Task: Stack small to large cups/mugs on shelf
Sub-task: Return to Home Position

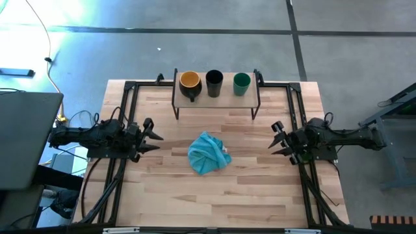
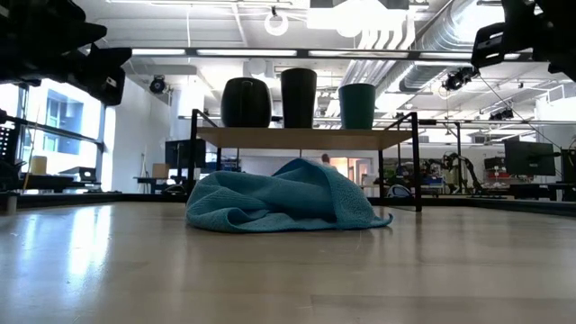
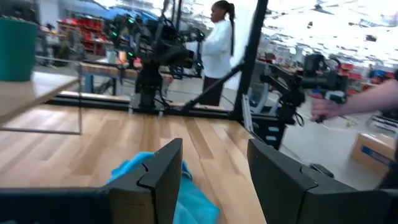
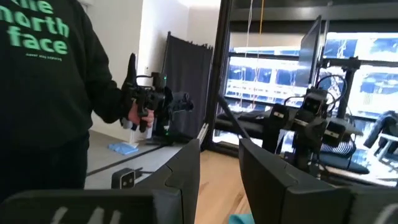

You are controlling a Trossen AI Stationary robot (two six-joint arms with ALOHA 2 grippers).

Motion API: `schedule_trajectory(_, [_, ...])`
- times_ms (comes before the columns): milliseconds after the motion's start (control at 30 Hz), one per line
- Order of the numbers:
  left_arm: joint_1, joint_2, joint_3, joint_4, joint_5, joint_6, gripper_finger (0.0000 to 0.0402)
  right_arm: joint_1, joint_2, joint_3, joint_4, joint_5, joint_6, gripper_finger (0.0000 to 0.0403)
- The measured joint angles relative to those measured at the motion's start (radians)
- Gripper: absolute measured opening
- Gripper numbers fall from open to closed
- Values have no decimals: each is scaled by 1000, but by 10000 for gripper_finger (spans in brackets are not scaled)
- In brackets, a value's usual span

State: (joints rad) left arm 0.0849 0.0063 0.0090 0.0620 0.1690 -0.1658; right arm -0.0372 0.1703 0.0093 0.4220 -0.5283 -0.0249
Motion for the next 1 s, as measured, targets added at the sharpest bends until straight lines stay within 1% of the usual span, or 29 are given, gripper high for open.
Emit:
schedule_trajectory(167, [0,0,0,-15,45,1,170,0,0,0,-38,-8,-2,103])
schedule_trajectory(333, [0,0,0,-9,74,0,170,1,-22,0,-14,-26,-44,103])
schedule_trajectory(500, [0,0,0,4,94,-20,170,1,-117,0,-19,-22,-89,103])
schedule_trajectory(567, [0,0,0,4,99,-26,170,1,-165,0,-62,-4,-97,103])
schedule_trajectory(833, [0,0,0,4,101,-26,170,23,-168,-1,-94,2,-80,103])
schedule_trajectory(867, [0,0,0,1,100,-26,170,26,-167,-1,-117,26,-52,103])
schedule_trajectory(967, [0,0,0,-10,77,-34,170,36,-166,-1,-201,159,40,103])
schedule_trajectory(1000, [0,0,0,-10,74,-33,170,42,-166,-1,-210,181,51,103])
